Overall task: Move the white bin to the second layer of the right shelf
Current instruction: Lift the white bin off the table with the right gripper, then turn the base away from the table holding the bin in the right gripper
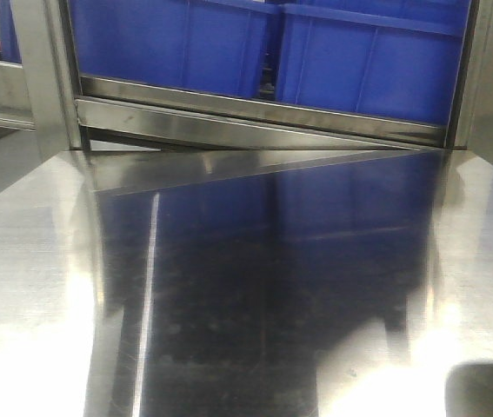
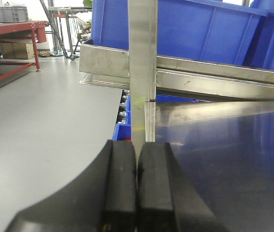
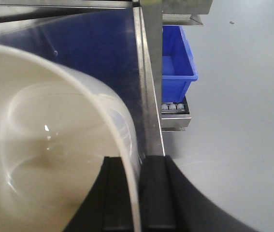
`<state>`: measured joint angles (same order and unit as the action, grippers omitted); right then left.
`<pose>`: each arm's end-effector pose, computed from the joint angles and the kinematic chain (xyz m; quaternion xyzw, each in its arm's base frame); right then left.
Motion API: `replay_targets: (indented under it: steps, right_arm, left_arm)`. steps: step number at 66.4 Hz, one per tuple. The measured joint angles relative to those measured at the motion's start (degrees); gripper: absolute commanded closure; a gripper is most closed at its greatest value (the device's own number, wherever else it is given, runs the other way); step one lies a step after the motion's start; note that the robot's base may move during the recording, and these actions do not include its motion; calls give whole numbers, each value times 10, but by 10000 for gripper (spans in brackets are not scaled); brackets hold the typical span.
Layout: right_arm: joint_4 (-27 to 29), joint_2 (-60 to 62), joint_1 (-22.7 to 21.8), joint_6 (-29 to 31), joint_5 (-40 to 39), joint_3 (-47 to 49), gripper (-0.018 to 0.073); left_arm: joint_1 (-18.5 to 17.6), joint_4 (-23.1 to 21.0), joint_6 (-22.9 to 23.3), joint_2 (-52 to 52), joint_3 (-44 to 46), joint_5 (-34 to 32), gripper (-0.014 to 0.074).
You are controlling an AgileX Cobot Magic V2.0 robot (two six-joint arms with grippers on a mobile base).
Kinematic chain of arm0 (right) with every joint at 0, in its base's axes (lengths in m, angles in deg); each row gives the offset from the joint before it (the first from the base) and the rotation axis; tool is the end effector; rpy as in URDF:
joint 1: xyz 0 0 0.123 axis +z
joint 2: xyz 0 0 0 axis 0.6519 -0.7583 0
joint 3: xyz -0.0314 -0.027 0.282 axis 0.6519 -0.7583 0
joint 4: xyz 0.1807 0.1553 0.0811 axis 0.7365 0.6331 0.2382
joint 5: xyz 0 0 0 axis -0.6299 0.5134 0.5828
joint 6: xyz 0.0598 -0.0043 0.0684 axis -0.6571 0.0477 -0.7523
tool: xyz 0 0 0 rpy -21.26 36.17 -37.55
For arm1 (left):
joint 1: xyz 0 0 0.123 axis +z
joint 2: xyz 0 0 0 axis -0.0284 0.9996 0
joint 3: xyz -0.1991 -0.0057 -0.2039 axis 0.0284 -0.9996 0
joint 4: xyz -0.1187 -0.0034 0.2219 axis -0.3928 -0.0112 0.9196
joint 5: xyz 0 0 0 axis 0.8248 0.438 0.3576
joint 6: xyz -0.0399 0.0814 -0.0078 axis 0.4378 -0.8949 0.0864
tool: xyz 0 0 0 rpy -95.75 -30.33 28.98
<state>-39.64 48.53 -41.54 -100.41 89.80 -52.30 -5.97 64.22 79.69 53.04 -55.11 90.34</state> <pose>0.0838 -0.0041 0.2998 0.0868 0.8573 0.0260 0.5068 0.0560 -0.0046 0.2031 0.0250 0.7072 -0.0300 0.7060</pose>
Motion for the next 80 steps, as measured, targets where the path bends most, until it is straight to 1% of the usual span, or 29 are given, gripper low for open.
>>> replay_targets:
  steps: [80]
  right_arm:
    - [0, 0, 0, 0, -2, 0, 451]
  left_arm:
    - [0, 0, 0, 0, 0, 0, 512]
